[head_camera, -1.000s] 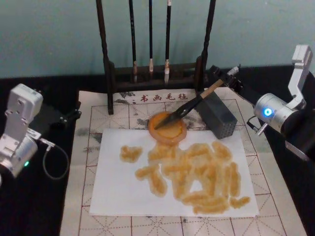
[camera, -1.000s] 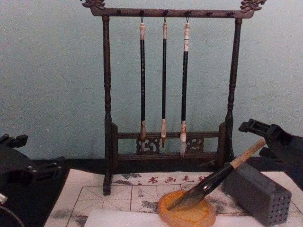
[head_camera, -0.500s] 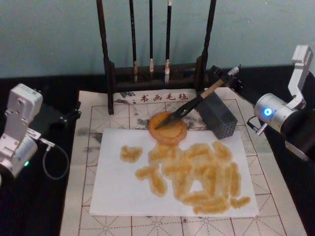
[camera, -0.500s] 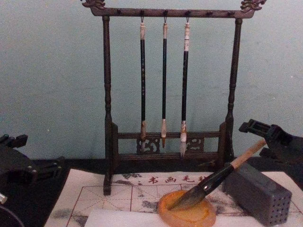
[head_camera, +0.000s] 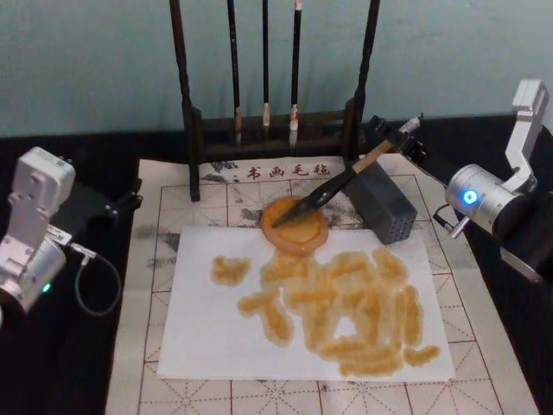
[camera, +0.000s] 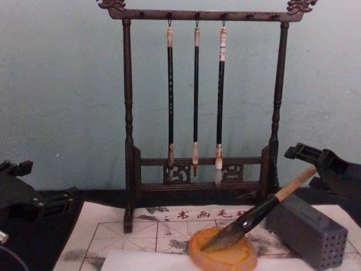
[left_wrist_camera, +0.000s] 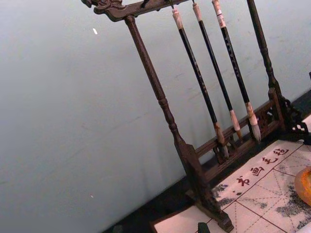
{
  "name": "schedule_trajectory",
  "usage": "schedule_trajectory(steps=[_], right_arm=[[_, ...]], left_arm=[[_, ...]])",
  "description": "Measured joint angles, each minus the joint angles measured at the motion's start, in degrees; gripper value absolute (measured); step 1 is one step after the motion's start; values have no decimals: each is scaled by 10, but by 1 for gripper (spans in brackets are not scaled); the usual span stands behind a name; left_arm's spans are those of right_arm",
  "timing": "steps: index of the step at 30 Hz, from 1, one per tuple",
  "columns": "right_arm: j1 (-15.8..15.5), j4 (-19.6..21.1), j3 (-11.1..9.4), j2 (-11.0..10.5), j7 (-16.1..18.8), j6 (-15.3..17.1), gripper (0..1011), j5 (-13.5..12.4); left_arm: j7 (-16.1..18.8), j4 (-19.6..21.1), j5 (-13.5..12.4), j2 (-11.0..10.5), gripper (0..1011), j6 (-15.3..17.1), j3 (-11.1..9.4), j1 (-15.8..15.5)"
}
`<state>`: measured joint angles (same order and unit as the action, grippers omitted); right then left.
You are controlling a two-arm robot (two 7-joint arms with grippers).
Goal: Pick up the brush from the inkstone, write on the paper, then place the brush back to its original position.
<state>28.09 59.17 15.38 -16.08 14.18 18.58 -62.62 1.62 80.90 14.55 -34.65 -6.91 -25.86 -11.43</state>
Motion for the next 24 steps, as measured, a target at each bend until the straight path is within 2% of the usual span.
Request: schedule_trajectory(steps=[14, 24], right_arm=[[13, -8, 24, -7, 1, -2, 1002, -10], [30, -32, 40, -2, 1, -6, 1002, -20]], left_arm=[[0, 0, 0, 0, 1001, 0, 0, 0], [0, 0, 0, 0, 1001, 0, 0, 0]])
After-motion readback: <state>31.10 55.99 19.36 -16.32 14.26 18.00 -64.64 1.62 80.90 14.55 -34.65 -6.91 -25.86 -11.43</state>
